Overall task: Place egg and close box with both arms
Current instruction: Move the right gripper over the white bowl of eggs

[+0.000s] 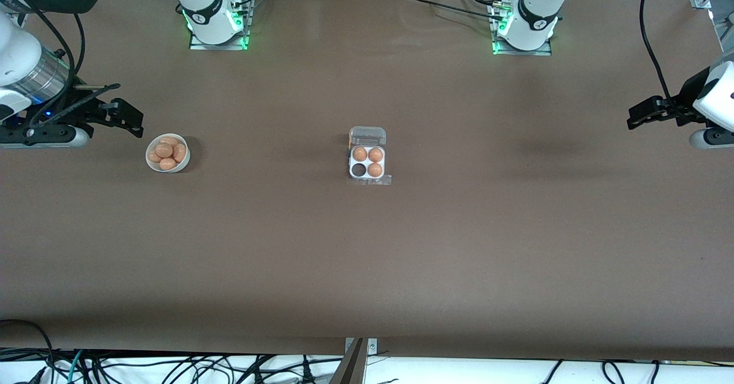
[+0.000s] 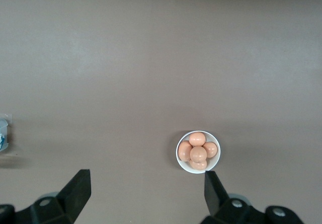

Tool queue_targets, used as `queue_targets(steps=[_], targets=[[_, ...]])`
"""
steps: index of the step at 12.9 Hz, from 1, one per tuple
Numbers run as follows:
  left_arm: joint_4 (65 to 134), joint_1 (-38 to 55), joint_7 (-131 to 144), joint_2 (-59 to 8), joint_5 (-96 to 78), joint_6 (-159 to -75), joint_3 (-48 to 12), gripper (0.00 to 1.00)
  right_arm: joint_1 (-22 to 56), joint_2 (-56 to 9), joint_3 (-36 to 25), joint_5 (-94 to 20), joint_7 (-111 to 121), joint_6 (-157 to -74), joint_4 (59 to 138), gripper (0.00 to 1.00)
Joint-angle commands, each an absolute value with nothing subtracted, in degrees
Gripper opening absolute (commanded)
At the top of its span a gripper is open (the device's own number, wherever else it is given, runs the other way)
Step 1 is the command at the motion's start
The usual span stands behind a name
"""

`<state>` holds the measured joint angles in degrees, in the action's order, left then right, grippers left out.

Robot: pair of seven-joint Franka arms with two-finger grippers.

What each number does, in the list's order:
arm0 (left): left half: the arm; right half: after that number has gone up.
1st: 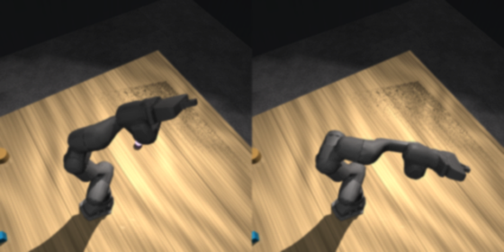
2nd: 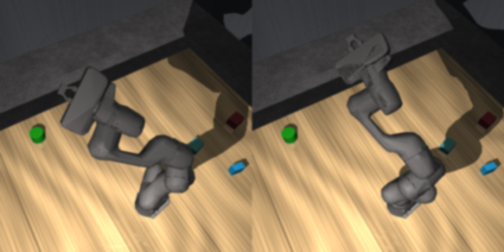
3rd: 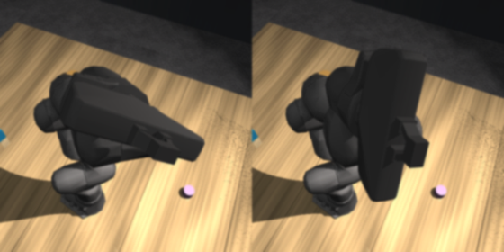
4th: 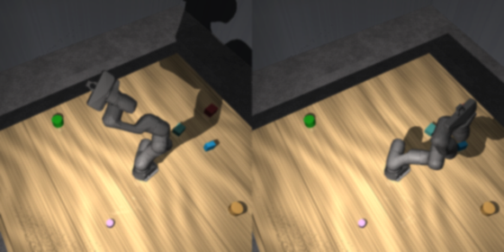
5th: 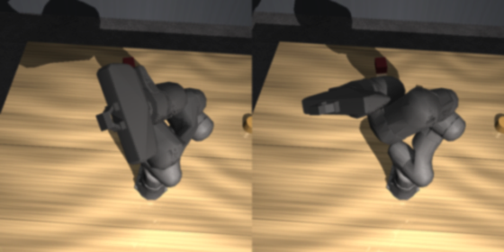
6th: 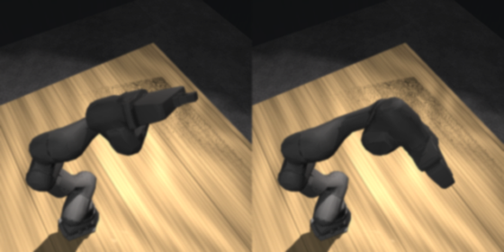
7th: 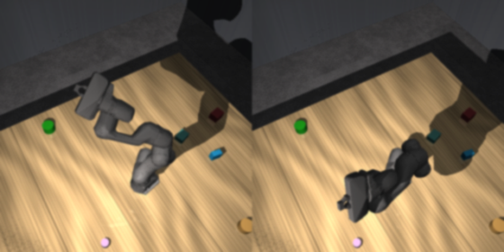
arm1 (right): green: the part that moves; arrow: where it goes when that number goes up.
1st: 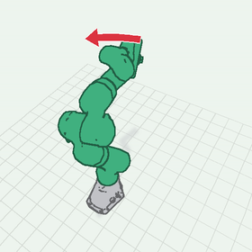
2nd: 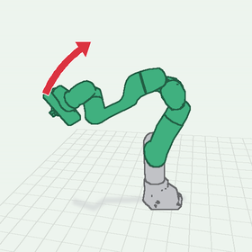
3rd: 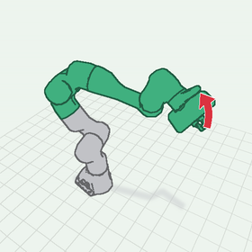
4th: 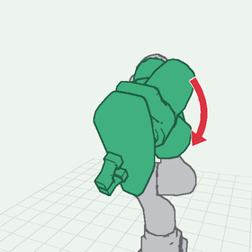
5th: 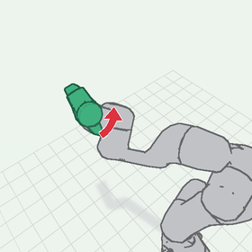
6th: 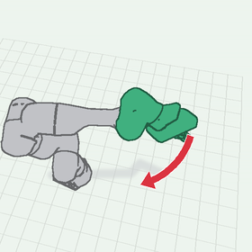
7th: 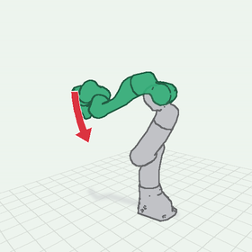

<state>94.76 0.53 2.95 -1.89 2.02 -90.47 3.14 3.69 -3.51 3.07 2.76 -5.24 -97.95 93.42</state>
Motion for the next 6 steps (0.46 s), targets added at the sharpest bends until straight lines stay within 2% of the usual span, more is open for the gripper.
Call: queue_targets(steps=[1, 6], targets=[[92.64, 0.35, 2.02, -2.72, 3.52, -89.12, 2.72, 1.0, 4.56, -6.67, 3.43, 8.23, -4.75, -96.94, 92.55, 1.0], [92.03, 0.35, 1.93, -2.81, 3.52, -89.12, 2.72, 1.0, 4.13, -12.82, 3.08, 11.51, -5.97, -98.69, 95.88, 1.0]])
